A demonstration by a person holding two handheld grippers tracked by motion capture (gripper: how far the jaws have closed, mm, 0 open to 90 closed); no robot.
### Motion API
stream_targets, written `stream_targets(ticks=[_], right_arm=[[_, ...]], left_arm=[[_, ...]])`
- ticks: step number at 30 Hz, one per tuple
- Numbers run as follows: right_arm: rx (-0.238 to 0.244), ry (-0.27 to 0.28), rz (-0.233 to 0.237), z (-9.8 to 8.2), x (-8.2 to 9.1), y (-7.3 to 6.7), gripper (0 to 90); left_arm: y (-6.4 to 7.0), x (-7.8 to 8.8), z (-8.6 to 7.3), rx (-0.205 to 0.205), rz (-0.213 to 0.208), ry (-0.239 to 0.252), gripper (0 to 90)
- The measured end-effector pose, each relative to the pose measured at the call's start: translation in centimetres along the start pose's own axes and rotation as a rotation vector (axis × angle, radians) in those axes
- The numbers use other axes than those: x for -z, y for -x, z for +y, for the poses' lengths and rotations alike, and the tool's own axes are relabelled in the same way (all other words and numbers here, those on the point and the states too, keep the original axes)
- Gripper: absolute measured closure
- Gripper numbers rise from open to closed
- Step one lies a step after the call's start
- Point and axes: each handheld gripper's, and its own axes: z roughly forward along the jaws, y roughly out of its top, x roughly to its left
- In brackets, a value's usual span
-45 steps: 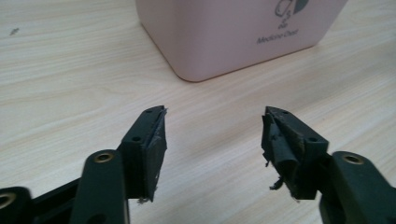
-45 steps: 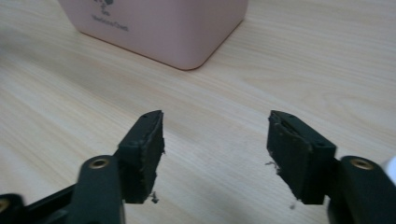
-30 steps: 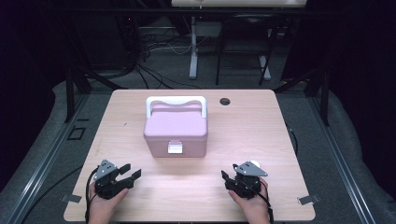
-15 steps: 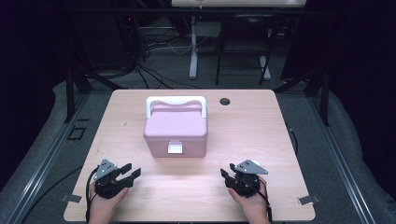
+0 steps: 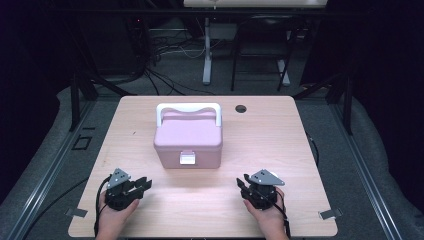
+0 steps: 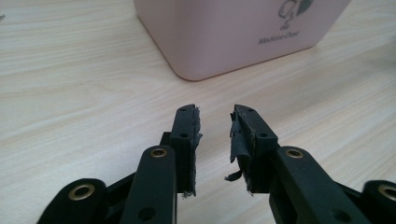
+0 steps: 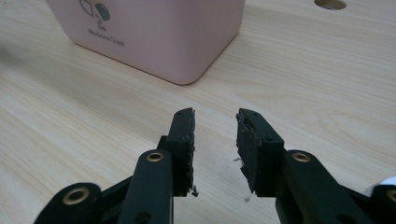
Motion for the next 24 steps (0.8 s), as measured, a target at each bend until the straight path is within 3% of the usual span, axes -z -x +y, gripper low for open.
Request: stream_targets(ticks=[1,10,18,24], right_arm=[[-0.014,-0.009,0.009,0.4,0.0,0.2,67.0],[-0.031,-0.010,-0.002,2.0,-1.5,0.3,66.6],[-0.030,-0.004,-0.006,2.8,-3.6,-0.1,77.6],[-0.039,-0.007,-0.018,2.9,-4.8,0.0,84.0]], left_arm=[[-0.3,0.1,0.4,0.030,0.003,0.020,72.1],[-1.0,-0.3,2.0,0.038,0.022,0.037,75.6],[-1.7,-1.6,3.0,0.029,0.031,0.039,82.3],[-2.3,-2.8,3.3,0.056,0.023,0.040,89.6]])
